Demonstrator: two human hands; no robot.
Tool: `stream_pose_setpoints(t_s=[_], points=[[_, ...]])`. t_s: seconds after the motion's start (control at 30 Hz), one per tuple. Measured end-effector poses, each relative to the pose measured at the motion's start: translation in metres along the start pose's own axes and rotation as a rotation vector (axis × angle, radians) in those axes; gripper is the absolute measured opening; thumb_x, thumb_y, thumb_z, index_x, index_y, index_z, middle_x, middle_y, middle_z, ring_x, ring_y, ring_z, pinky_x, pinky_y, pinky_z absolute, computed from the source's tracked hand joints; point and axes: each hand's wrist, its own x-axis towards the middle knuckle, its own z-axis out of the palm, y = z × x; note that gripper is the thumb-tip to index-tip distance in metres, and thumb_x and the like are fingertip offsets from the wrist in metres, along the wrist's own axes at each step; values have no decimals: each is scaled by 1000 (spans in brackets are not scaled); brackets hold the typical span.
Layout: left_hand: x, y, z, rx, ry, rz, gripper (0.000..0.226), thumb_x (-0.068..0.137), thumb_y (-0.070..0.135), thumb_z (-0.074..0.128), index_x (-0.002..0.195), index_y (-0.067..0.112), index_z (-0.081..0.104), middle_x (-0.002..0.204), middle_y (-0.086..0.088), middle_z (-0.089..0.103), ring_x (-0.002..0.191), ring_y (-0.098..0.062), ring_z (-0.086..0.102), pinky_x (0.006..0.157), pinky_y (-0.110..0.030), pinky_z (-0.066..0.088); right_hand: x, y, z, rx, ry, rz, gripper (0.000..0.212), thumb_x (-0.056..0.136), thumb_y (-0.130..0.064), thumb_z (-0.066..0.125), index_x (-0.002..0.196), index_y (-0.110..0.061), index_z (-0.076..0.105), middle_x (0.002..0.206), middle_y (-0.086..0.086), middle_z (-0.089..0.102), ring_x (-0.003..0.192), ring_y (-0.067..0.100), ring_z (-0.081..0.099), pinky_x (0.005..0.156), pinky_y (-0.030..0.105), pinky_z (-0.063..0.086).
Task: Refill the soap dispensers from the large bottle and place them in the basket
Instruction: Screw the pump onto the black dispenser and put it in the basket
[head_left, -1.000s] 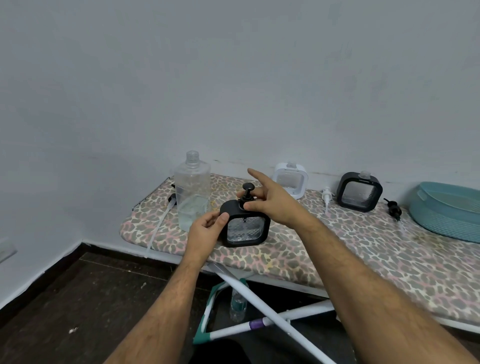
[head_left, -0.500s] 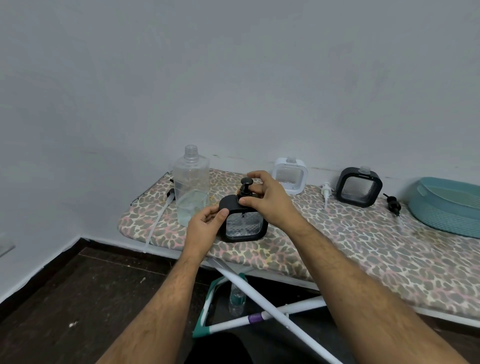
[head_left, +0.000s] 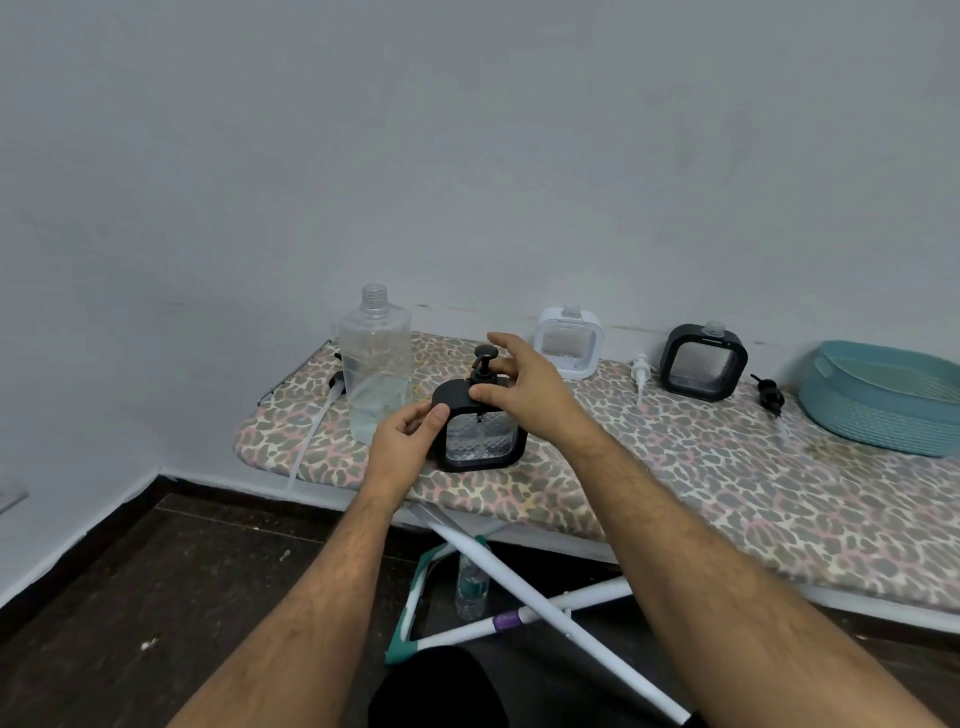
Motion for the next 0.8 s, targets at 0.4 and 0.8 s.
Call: stream_pose_setpoints(t_s=[0.4, 0.8], points=[[-8, 8, -2, 40, -86, -10, 62, 83, 17, 77, 139, 13, 53, 118, 4, 68, 110, -11, 66, 86, -25, 57, -17, 31, -38, -99, -273, 147, 67, 95, -7, 64, 151, -32, 38, 136, 2, 55, 79, 13, 67, 65, 27, 55], [-9, 30, 44, -20, -182, 39, 47, 90, 9, 69, 135, 13, 57, 120, -2, 70, 107, -16, 69, 85, -35, 59, -38, 36, -89, -7, -175, 159, 53, 89, -12, 73, 136, -28, 52, 114, 2, 66, 83, 19, 66, 72, 34, 55]])
